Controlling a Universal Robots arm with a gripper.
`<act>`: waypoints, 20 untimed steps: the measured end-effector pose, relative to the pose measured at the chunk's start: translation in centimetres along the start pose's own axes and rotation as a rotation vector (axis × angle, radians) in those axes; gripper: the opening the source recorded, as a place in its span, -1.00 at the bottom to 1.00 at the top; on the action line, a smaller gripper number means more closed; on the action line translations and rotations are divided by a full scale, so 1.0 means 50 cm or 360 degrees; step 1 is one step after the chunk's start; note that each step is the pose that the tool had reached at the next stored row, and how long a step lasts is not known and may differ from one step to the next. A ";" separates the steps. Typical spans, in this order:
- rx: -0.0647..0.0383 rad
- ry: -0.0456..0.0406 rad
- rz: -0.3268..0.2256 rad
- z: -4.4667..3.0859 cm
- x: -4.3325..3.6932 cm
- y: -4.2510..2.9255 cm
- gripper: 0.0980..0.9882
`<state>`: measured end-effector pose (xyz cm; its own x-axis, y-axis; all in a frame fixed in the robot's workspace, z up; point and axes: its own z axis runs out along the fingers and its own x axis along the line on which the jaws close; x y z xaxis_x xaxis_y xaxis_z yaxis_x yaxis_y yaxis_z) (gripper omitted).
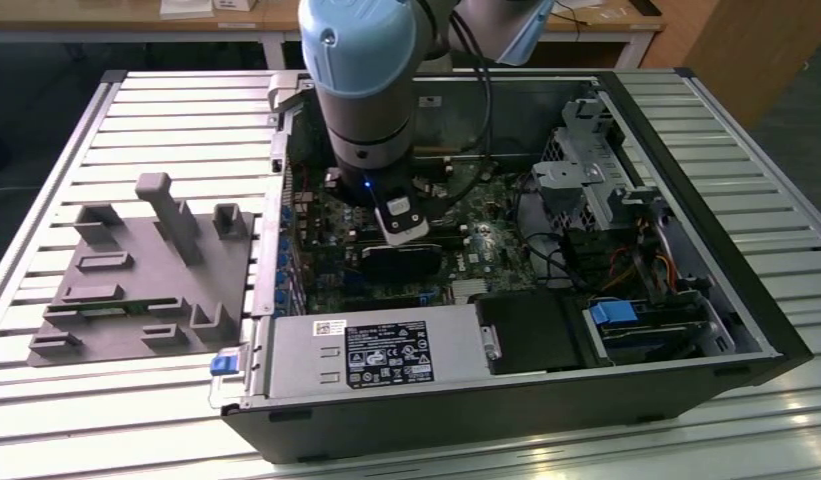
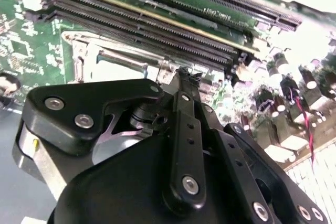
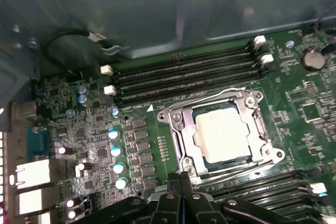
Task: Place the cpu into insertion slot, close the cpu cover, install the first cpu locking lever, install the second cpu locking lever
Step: 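Install the second cpu locking lever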
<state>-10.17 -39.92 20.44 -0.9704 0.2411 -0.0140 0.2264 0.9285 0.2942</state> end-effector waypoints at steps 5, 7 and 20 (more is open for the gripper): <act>0.0000 0.0000 0.0000 -0.020 -0.001 0.006 -0.99; 0.0000 0.0001 0.0000 -0.020 -0.007 0.008 -0.99; 0.0008 0.0029 0.0009 -0.015 -0.083 0.026 -0.99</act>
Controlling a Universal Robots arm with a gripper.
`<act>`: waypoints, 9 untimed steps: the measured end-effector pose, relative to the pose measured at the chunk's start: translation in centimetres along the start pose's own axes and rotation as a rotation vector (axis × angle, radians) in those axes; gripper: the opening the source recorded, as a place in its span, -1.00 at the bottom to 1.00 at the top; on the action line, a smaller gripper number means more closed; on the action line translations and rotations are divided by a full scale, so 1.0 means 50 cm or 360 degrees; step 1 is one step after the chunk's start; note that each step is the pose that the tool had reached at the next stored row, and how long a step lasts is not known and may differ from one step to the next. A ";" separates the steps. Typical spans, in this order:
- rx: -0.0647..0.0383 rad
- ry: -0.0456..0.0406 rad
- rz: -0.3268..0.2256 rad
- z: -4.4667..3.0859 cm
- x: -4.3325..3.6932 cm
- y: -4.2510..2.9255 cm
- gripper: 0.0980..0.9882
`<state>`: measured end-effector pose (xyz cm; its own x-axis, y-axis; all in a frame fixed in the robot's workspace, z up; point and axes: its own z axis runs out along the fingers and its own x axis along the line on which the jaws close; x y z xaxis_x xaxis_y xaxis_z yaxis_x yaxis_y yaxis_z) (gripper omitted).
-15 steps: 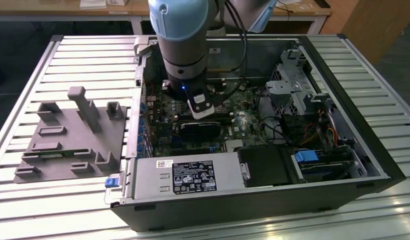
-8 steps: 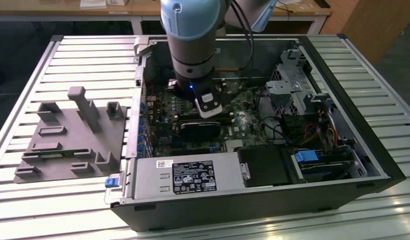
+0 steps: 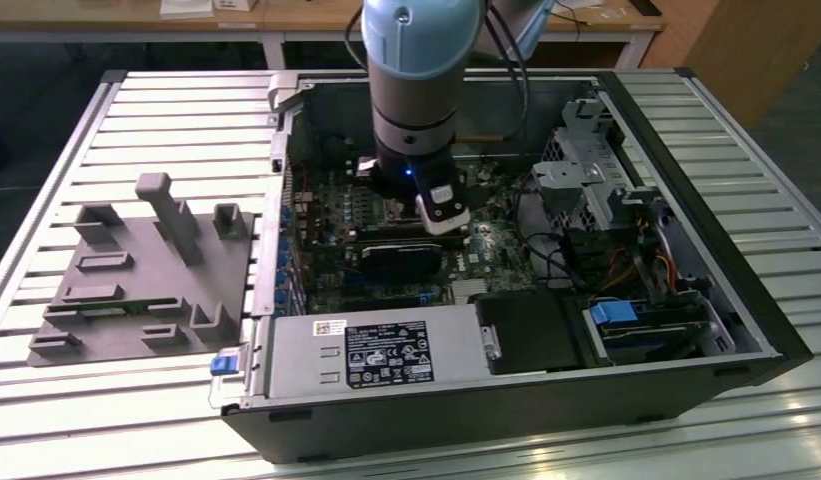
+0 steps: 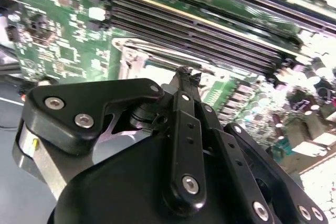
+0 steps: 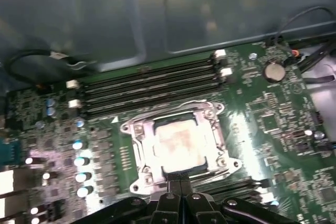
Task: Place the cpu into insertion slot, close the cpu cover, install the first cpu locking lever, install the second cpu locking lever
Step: 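Install the second cpu locking lever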
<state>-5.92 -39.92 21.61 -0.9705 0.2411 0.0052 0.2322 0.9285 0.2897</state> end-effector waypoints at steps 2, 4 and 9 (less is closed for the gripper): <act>0.0002 0.0007 0.0002 0.001 -0.011 0.003 -0.99; 0.0003 0.0011 0.0003 0.001 -0.017 0.004 -0.99; 0.0050 0.0000 0.0001 0.004 -0.016 0.014 -0.99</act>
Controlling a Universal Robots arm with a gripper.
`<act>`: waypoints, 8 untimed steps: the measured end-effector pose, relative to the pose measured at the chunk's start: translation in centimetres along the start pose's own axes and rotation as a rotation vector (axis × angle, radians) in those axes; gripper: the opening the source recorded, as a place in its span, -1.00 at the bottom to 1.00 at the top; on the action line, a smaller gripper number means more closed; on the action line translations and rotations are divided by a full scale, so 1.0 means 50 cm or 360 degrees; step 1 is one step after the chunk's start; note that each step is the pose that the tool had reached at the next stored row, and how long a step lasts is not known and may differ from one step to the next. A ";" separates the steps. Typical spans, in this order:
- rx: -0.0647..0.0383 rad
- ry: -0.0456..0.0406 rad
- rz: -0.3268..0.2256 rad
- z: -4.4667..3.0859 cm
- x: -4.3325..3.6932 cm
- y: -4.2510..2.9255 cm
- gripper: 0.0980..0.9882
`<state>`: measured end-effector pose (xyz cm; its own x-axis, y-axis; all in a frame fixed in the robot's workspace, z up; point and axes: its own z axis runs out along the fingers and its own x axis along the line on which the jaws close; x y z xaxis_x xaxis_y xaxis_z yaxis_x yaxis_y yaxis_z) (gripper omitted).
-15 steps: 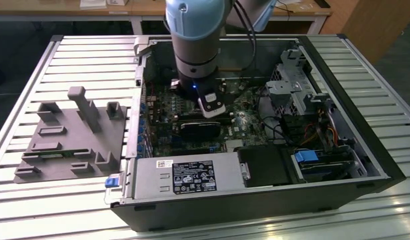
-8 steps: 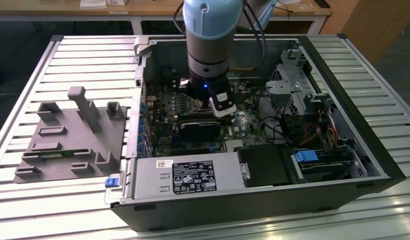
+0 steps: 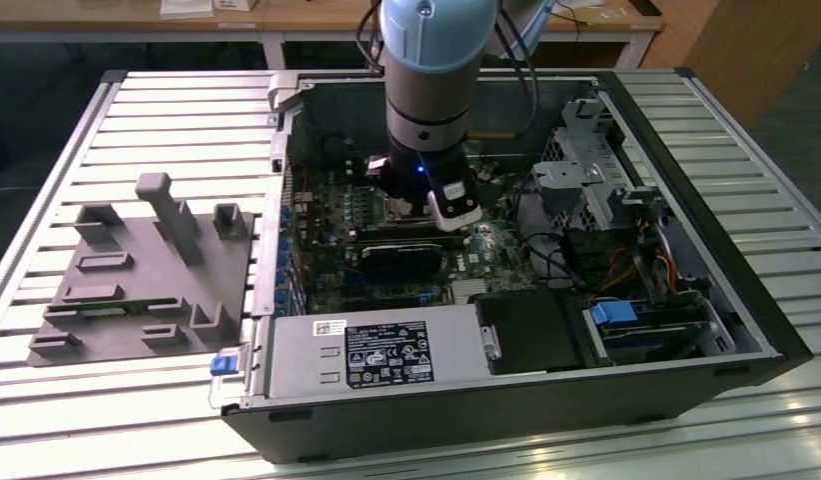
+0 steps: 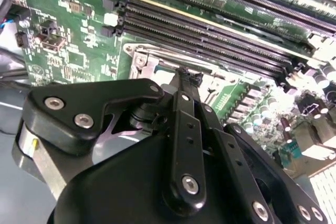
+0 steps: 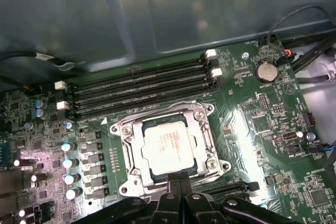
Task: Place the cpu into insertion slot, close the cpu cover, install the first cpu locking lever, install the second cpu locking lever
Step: 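Install the second cpu locking lever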
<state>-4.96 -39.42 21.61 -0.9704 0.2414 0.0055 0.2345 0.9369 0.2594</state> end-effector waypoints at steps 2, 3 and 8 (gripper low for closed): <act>0.0043 -0.0010 -0.0003 0.002 0.002 0.008 -0.99; 0.0068 -0.0016 -0.0004 0.003 0.003 0.012 -0.99; 0.0167 -0.0040 -0.0010 0.009 0.009 0.034 -0.99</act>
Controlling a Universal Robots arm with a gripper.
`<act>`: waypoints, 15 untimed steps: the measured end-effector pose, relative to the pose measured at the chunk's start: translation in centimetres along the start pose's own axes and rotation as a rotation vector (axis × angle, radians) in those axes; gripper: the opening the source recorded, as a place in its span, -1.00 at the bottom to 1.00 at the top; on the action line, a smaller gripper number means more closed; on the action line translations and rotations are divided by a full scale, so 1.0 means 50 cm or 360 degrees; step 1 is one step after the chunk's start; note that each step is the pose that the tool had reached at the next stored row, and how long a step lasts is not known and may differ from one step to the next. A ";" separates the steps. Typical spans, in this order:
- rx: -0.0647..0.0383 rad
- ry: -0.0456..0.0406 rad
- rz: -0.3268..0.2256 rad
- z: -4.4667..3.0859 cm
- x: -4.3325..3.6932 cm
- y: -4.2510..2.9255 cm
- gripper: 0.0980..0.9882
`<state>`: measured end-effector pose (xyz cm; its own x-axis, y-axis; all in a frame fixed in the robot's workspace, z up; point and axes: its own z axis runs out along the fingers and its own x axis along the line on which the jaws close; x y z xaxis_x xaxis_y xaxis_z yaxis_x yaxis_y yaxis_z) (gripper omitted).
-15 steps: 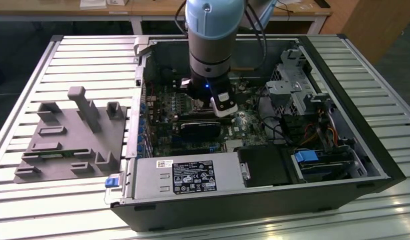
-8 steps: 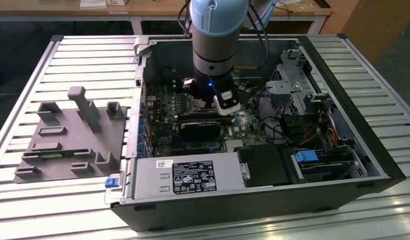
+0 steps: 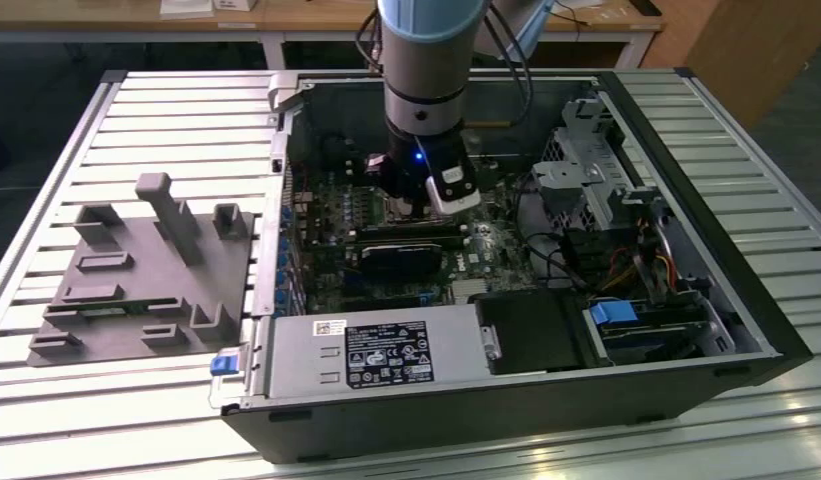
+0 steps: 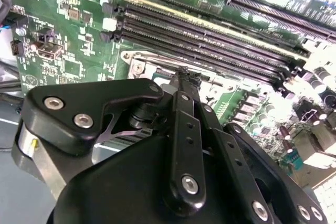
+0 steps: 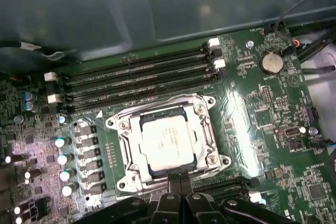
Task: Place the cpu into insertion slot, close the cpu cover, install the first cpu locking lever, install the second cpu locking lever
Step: 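Install the second cpu locking lever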
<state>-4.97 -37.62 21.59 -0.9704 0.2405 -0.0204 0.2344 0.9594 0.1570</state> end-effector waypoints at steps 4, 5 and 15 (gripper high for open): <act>0.0002 0.0002 -0.0017 0.002 0.003 0.011 -0.99; 0.0002 0.0003 -0.0026 0.003 0.003 0.014 -0.99; 0.0001 0.0010 -0.0070 0.007 0.005 0.037 -0.99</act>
<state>-4.75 -35.72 21.53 -0.9802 0.1970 -0.0210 0.1915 0.9691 0.1552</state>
